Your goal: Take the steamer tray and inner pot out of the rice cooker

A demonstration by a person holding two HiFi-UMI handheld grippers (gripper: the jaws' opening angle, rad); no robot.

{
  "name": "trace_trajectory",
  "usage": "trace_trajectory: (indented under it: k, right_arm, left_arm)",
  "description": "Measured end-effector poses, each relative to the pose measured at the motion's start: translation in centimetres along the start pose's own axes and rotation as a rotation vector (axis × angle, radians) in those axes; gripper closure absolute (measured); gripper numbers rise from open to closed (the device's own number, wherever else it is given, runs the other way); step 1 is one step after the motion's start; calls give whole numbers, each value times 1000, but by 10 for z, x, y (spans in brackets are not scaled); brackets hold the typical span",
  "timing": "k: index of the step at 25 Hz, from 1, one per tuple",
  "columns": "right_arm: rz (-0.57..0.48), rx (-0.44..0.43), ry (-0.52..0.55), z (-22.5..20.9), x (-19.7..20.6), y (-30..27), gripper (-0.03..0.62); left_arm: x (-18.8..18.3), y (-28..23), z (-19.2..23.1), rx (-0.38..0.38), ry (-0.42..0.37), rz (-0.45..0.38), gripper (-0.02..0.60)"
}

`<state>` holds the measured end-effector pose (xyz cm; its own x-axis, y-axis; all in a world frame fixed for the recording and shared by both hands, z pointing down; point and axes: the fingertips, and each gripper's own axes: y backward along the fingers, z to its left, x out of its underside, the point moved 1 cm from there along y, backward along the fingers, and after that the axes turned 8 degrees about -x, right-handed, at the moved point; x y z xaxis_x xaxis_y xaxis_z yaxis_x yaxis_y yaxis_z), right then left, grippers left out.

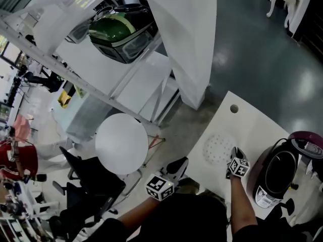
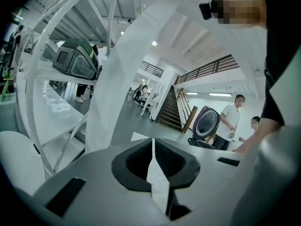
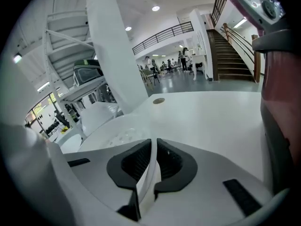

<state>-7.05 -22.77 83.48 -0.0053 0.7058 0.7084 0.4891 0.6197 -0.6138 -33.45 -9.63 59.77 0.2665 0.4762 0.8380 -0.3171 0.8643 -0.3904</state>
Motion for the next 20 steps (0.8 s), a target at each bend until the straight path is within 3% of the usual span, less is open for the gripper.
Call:
trace_trajectory:
  k: [3, 7, 10, 20]
  right_arm:
    - [34, -24, -10, -2, 16, -8, 571]
    - [66, -10, 32, 0, 15, -5, 480]
    - [43, 1, 68, 5, 2, 8, 480]
    - [-99, -93, 92, 58, -55, 70, 480]
  left_arm:
    - [1, 4, 4, 1, 50, -1, 566]
    - [4, 3, 5, 4, 64, 10, 566]
    - [4, -1, 0, 26, 57, 4, 566]
    - [4, -26, -37, 136, 62, 0, 566]
